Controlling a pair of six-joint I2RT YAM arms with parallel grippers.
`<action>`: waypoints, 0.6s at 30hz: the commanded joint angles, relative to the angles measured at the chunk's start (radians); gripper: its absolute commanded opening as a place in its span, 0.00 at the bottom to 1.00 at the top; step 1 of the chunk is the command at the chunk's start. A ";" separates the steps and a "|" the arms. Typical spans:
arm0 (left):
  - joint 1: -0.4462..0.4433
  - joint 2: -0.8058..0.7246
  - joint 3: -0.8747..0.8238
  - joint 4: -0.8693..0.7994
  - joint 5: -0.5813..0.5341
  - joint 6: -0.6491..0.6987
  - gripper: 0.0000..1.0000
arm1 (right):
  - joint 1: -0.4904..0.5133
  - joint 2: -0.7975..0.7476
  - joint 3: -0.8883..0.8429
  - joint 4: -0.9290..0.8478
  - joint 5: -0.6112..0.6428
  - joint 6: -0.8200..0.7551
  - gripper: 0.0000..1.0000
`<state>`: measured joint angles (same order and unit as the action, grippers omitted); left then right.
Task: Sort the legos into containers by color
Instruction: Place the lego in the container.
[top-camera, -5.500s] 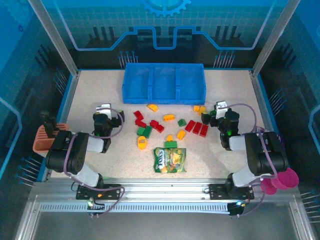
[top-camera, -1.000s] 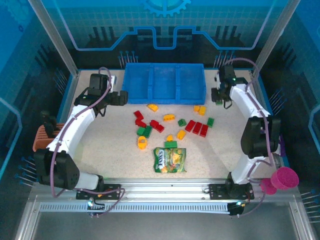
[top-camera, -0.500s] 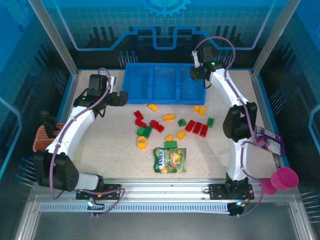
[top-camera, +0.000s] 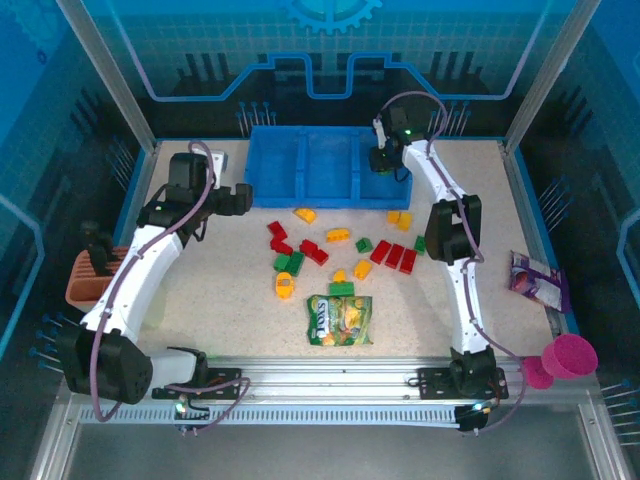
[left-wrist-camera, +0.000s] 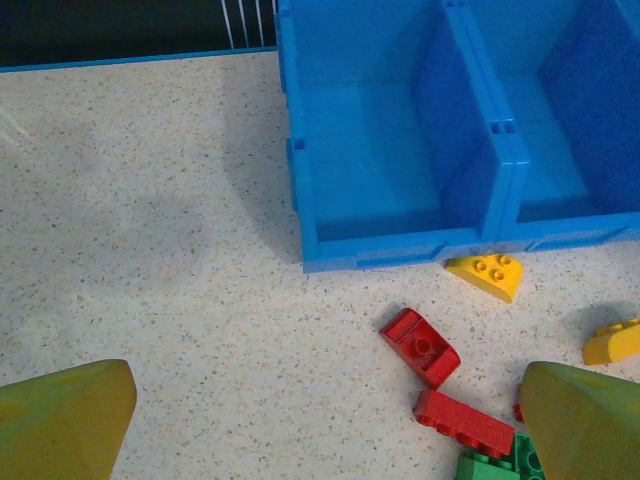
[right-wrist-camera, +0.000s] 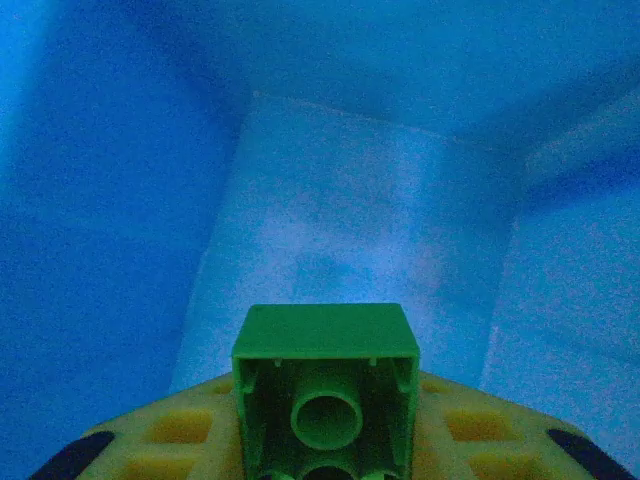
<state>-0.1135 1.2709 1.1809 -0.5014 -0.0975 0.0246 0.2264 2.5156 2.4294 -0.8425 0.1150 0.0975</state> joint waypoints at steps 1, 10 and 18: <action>-0.006 -0.003 -0.001 -0.015 0.045 -0.026 1.00 | -0.011 0.004 0.040 -0.014 -0.024 0.019 0.39; -0.008 0.015 0.003 -0.008 0.040 -0.025 0.99 | 0.013 -0.073 0.020 -0.016 -0.049 0.000 0.54; -0.008 0.021 -0.007 0.004 0.041 -0.016 0.99 | 0.052 -0.284 -0.188 -0.017 0.024 -0.012 0.53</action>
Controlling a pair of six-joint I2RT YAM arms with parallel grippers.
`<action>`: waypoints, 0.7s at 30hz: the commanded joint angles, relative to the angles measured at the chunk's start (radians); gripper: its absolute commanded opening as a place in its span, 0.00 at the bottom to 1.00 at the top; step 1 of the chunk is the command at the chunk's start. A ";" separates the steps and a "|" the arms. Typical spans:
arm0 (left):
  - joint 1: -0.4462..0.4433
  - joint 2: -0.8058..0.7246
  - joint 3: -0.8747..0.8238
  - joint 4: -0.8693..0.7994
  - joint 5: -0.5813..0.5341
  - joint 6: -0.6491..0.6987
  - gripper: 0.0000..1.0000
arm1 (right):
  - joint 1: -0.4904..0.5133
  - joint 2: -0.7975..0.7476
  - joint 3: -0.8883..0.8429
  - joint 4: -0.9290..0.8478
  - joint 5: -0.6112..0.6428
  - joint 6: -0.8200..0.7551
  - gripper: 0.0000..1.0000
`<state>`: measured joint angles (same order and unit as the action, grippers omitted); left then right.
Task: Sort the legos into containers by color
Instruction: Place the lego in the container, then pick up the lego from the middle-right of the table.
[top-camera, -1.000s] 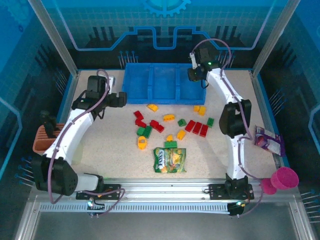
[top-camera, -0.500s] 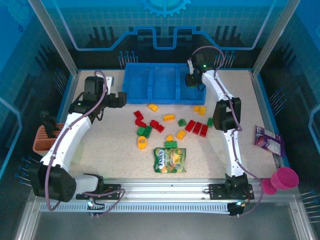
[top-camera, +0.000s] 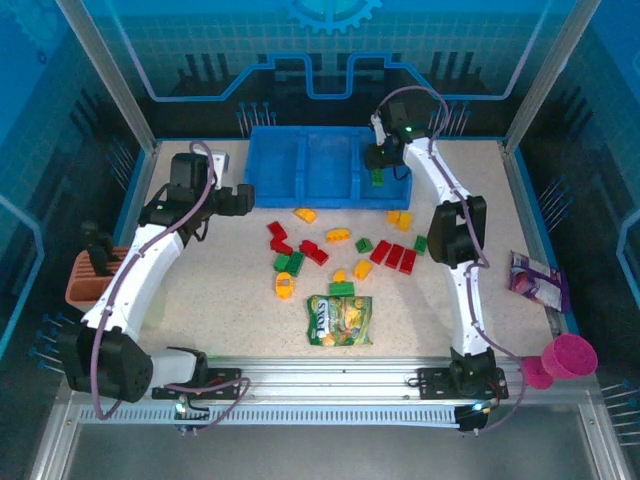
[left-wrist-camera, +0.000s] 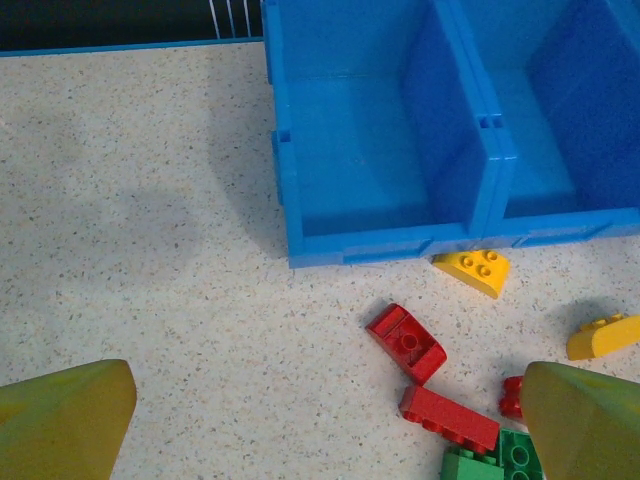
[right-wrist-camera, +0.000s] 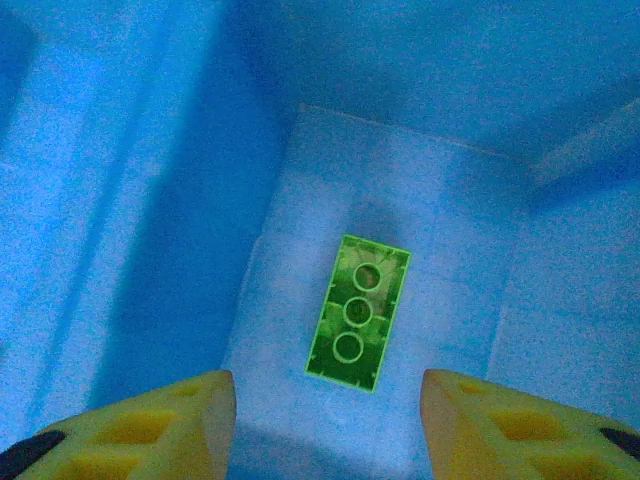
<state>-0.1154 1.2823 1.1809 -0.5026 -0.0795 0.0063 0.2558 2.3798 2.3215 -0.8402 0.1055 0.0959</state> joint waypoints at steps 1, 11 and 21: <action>-0.006 0.012 -0.009 0.006 0.023 0.004 0.99 | 0.027 -0.195 -0.147 -0.008 0.050 -0.007 0.53; -0.006 0.029 -0.015 0.018 0.034 0.002 0.99 | 0.038 -0.713 -0.913 0.021 0.023 0.207 0.51; -0.006 0.040 -0.025 0.027 0.063 0.001 1.00 | 0.066 -0.947 -1.317 0.059 -0.028 0.414 0.57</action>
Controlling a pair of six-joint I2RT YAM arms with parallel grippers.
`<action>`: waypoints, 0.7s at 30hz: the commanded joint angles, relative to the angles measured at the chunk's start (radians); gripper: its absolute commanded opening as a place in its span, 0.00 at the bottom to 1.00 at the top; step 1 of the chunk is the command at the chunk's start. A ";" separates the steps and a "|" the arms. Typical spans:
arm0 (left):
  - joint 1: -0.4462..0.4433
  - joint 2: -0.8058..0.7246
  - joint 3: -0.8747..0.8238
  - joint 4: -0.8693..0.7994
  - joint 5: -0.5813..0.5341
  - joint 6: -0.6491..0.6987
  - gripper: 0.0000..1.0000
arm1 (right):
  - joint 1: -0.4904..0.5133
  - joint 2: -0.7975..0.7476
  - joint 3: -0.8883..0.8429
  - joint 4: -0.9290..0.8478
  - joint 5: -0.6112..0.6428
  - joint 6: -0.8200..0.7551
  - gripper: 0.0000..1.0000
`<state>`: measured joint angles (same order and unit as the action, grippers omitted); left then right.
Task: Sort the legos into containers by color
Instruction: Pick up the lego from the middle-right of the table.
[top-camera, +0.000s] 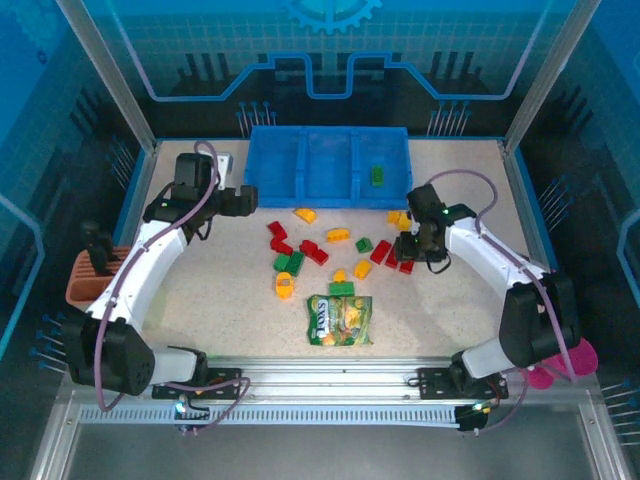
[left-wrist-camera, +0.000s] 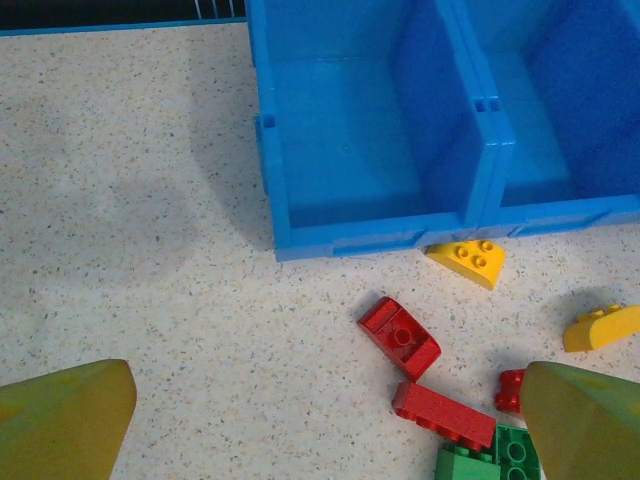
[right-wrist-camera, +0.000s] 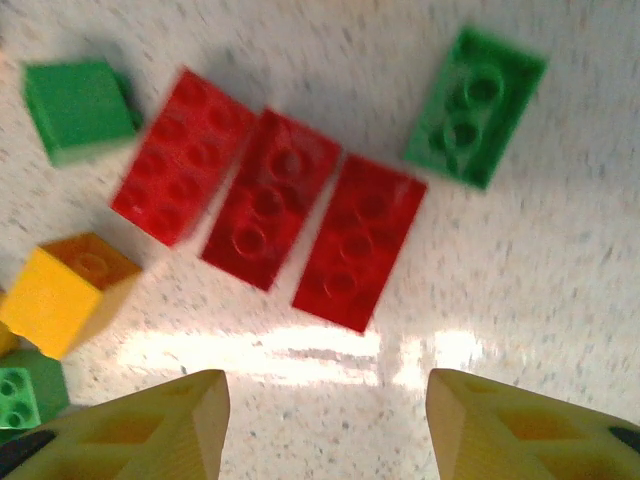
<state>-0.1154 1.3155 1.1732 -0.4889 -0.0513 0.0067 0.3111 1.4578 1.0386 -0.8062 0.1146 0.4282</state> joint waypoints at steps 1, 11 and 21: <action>-0.006 0.005 -0.017 0.013 0.036 0.001 0.99 | 0.009 -0.022 -0.041 0.033 -0.045 0.083 0.57; -0.006 -0.019 -0.038 0.018 0.018 0.008 0.99 | -0.012 0.112 -0.051 0.096 -0.069 0.046 0.60; -0.006 -0.027 -0.046 0.023 0.009 0.013 0.99 | -0.019 0.209 -0.040 0.112 0.000 0.017 0.60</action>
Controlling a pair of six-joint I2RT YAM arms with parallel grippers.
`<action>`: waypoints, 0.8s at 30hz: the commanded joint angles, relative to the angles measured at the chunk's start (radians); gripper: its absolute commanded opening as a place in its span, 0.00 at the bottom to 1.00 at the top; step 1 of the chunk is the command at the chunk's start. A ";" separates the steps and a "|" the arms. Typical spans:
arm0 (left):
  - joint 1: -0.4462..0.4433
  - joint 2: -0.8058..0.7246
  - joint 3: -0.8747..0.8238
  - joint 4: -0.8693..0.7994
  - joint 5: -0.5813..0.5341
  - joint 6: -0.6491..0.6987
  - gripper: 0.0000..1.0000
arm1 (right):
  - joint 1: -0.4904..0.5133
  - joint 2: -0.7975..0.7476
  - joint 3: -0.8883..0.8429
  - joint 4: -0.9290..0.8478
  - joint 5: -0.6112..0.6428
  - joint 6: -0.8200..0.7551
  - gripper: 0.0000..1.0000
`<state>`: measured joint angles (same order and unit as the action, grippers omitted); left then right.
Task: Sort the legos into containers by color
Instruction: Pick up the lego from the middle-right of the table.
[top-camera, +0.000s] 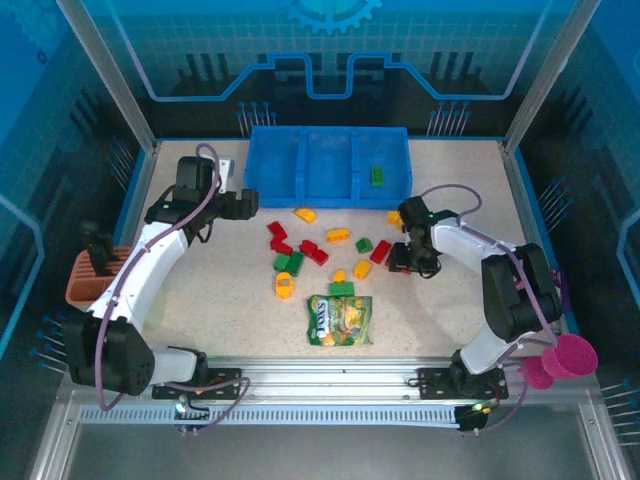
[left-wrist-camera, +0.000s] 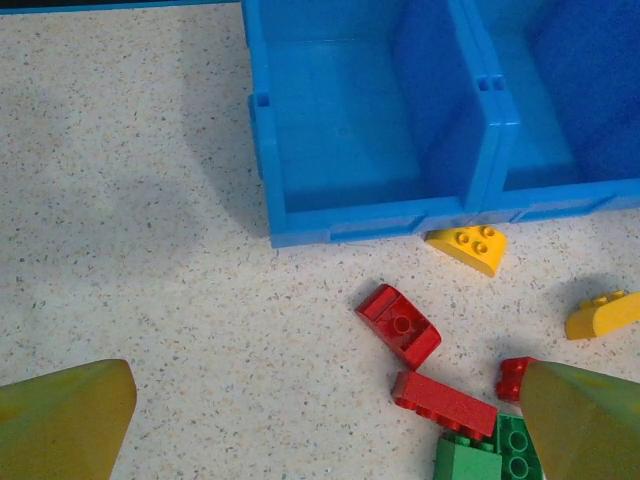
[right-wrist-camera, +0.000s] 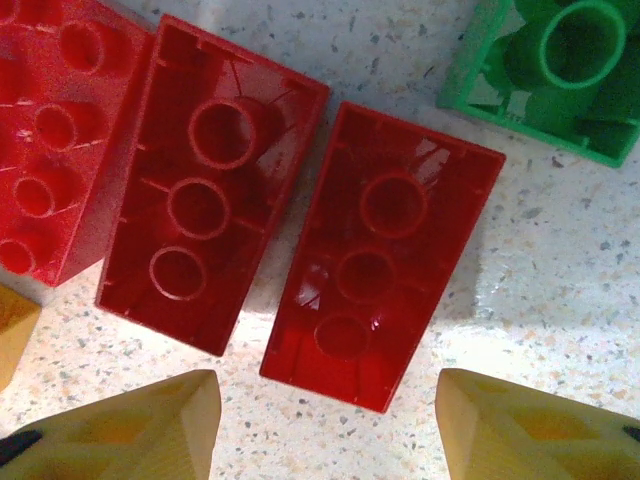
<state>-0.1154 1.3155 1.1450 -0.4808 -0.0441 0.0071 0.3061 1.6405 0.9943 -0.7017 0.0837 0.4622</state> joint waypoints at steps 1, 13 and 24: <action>-0.006 -0.028 -0.019 0.014 0.001 0.013 0.99 | -0.017 0.034 0.007 0.011 0.031 -0.020 0.60; -0.005 -0.035 -0.024 0.019 -0.011 0.021 0.99 | -0.044 0.111 0.031 0.061 0.037 -0.057 0.50; -0.006 -0.027 -0.034 0.028 -0.012 0.022 0.99 | -0.053 0.099 0.042 0.045 0.041 -0.096 0.30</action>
<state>-0.1154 1.3090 1.1282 -0.4728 -0.0475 0.0074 0.2668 1.7340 1.0222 -0.6960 0.1204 0.3836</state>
